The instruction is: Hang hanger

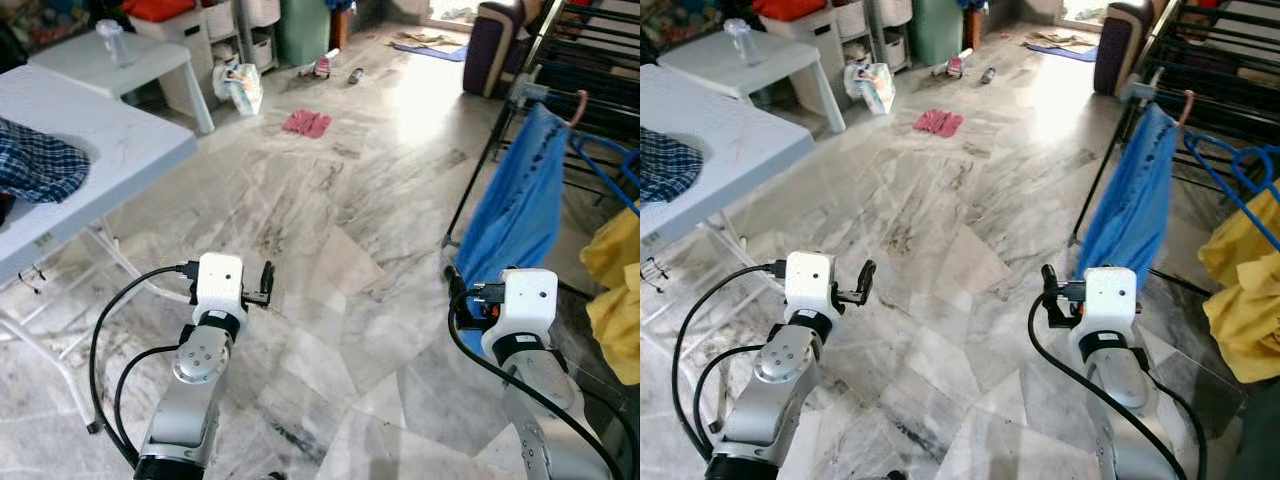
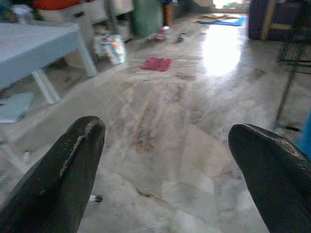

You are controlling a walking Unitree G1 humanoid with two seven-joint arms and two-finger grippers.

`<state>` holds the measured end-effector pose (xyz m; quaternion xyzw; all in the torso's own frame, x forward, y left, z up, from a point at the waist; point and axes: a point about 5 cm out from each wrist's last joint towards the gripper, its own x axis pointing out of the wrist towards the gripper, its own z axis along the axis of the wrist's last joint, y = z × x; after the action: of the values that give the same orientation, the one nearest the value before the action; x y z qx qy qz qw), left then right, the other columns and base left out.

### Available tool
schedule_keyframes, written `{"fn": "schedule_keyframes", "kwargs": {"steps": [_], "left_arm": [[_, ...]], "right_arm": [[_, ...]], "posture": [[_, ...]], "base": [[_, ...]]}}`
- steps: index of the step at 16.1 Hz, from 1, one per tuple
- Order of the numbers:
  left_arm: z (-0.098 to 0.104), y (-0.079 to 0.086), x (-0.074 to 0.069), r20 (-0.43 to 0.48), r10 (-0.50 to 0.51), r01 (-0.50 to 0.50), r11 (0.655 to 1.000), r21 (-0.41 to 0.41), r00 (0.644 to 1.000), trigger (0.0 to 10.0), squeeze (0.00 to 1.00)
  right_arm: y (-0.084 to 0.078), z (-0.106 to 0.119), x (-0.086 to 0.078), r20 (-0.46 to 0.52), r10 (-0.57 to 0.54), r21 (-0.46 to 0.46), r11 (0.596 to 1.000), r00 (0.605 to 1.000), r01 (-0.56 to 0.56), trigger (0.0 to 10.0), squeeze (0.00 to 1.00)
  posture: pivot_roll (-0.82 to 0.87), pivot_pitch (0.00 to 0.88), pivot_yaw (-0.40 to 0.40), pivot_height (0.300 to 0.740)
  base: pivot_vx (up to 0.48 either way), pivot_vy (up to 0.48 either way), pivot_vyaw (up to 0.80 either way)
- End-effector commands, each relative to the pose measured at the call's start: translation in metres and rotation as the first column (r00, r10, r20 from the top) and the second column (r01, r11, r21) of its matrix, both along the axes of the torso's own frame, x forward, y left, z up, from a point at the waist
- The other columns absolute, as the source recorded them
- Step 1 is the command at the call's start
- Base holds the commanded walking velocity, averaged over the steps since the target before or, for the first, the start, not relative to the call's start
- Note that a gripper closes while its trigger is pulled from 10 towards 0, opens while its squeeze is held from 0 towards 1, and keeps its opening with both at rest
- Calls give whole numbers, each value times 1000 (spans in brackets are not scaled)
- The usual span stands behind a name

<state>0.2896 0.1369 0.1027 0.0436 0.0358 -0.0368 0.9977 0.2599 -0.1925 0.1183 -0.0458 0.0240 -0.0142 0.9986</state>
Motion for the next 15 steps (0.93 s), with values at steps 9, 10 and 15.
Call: {"fn": "schedule_keyframes", "kwargs": {"steps": [9,10,15], "left_arm": [[-3,13,2,4,140,-140,989,49,990,10000,0],[-3,16,2,2,158,-158,986,49,987,10000,0],[-4,19,-1,-6,171,-171,985,29,985,10000,0]], "right_arm": [[10,8,6,29,100,-34,995,995,-99,10000,0],[11,8,7,30,107,-33,994,994,-106,10000,0],[17,8,10,36,148,-28,989,988,-147,10000,0]], "posture": [[8,77,-6,740],[11,80,-8,740],[23,80,-14,740]], "base": [[0,0,800],[0,0,800],[0,0,800]]}}
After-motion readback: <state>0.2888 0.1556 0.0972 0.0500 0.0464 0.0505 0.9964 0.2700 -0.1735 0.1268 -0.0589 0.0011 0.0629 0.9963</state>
